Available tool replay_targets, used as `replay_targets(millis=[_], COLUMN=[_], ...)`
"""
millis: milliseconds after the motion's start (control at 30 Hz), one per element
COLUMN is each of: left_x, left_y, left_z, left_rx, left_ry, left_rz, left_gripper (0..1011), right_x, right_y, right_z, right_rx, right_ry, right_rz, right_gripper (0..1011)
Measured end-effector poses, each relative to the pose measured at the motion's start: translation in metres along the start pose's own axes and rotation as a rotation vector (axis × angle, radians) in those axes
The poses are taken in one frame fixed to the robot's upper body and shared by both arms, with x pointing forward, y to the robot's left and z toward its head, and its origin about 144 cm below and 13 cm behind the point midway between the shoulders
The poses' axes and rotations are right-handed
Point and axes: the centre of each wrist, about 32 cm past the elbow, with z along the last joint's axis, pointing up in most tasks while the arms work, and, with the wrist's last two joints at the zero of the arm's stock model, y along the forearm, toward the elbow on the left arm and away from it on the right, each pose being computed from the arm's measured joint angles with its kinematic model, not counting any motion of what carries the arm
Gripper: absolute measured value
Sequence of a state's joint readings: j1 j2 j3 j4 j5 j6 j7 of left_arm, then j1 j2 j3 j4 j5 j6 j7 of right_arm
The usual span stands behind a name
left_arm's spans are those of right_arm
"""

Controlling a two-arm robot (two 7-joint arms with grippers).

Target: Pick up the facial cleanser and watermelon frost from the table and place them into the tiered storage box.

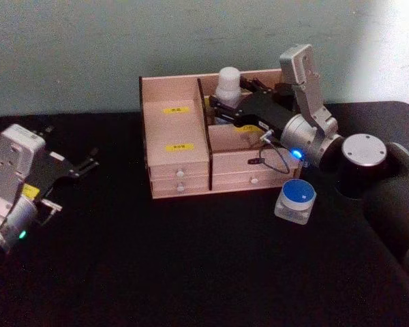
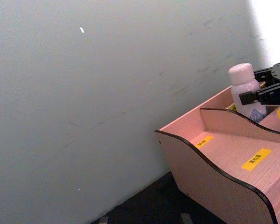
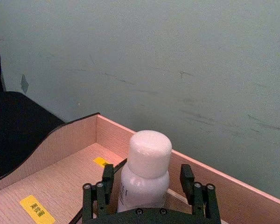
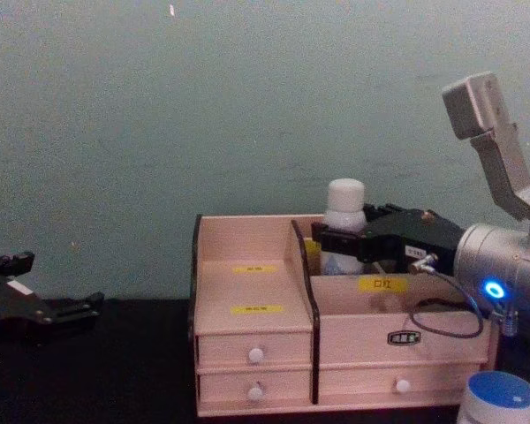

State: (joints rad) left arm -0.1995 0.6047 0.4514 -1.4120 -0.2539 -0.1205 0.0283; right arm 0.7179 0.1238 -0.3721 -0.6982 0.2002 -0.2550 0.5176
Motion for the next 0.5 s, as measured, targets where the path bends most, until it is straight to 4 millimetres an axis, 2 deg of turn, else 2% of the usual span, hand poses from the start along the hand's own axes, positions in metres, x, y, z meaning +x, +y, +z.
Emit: replay_targets(millis=[133,200,500], left_x=[0.0000,0.0000,0.0000], left_y=[0.0000,0.0000,0.0000], left_z=[0.0000,0.0000,0.0000], left_rx=[0.000,0.000,0.000], left_ry=[0.000,0.000,0.000], left_rz=[0.000,0.000,0.000], left_gripper=[1001,1002,1001], right_x=[0.0000,0.0000,0.0000], right_y=[0.0000,0.0000,0.0000], right_z=[0.0001,0.0001,0.0001], right_rx=[0.000,0.000,-0.001], right_ry=[0.000,0.000,0.001], right_rz=[0.000,0.000,0.000], right_gripper=[980,1003,1002])
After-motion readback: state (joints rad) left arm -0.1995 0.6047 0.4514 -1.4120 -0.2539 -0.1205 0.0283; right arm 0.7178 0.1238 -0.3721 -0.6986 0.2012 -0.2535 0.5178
